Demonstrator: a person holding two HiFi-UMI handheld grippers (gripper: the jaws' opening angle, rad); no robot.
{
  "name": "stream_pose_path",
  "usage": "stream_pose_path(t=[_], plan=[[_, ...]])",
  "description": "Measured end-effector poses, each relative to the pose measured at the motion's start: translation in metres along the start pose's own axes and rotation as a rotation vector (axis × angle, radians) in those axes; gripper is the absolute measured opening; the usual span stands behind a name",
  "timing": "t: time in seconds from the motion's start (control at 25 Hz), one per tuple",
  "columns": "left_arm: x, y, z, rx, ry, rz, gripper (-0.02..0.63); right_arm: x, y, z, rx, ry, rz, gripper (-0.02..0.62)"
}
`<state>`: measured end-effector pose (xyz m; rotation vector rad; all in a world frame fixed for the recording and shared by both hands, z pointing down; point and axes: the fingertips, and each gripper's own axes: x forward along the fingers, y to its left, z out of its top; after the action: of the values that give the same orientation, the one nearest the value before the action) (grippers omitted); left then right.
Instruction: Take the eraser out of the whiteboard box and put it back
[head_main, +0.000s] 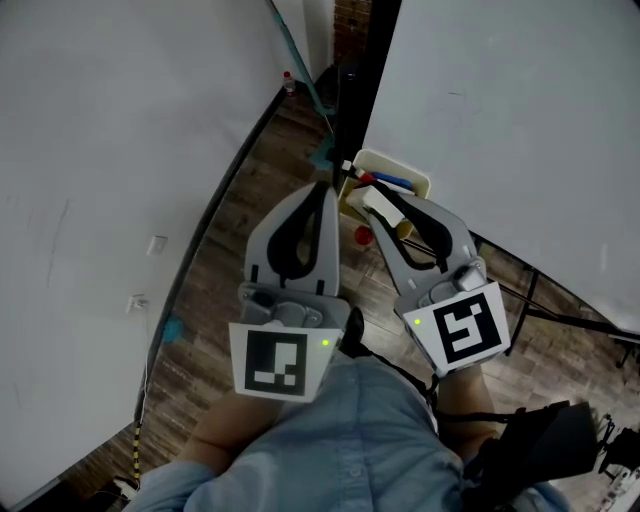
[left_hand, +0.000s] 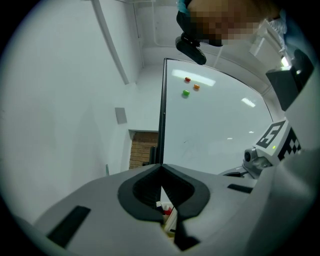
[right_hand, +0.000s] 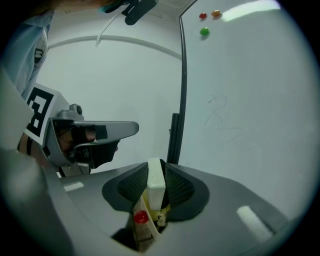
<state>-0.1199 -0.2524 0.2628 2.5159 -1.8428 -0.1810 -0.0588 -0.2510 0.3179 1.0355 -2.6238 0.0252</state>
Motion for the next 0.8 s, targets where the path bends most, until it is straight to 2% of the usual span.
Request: stream_pose_path(t=[0.8], plan=[[0.030, 0.017, -0.030, -0.017, 0.072, -0.049, 0.005, 0.036, 0.001, -0.047, 0.019, 0.172, 0.014, 0.110]])
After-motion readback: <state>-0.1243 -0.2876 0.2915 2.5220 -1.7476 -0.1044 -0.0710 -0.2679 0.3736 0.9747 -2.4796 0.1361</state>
